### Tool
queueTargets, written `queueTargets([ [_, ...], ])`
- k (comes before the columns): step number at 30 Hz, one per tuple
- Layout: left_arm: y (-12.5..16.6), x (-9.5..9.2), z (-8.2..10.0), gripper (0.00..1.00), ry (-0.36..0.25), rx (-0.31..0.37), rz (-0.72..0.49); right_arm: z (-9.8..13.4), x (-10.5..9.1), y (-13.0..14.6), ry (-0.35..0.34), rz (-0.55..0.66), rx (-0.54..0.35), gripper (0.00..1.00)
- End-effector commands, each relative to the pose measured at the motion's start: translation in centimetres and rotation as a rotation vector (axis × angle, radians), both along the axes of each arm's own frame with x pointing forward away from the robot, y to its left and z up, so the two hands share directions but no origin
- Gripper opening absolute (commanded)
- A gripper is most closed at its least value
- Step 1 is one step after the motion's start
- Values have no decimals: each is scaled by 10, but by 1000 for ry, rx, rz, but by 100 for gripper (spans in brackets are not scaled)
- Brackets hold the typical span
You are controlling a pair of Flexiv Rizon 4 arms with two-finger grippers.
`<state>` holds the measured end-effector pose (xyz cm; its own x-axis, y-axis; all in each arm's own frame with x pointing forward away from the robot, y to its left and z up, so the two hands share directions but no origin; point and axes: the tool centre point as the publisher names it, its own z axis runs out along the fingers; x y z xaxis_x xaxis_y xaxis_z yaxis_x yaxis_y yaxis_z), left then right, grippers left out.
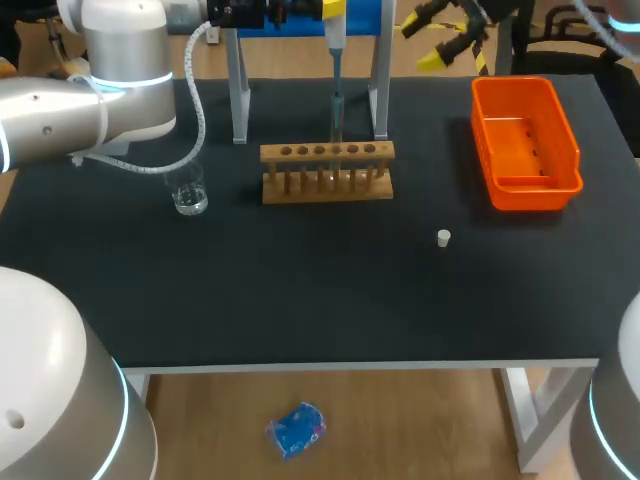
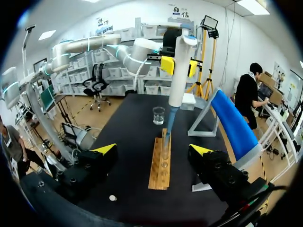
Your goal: Invert the test tube, pick up the pipette, mount the tip to pipette, aspirate from beaker and dispense into the tube, eject the tip, return the pipette, and cap with the stopper.
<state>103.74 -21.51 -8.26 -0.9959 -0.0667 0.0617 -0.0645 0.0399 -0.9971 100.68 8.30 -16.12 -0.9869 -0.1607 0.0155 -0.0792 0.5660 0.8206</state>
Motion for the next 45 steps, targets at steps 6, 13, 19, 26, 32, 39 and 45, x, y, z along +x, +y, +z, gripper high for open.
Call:
queueTargets([
  [6, 0, 1, 1, 0, 1, 2, 0, -6, -9, -2, -27, -39, 25, 100],
  [13, 0, 1, 1, 0, 1, 2, 0, -6, -9, -2, -27, -39, 25, 100],
  [19, 0, 1, 1, 0, 1, 2, 0, -27, -12, 19, -79, -98, 18, 100],
  [26, 0, 1, 1, 0, 1, 2, 0, -50, -12, 26, -98, -135, 43, 100],
  [32, 0, 1, 1, 0, 1, 2, 0, -71, -5, 36, -74, -134, 37, 100],
  [39, 0, 1, 1, 0, 1, 2, 0, -88, 1, 45, -41, -125, 27, 100],
  [45, 0, 1, 1, 0, 1, 2, 0, -106, 3, 47, -11, -120, 8, 100],
])
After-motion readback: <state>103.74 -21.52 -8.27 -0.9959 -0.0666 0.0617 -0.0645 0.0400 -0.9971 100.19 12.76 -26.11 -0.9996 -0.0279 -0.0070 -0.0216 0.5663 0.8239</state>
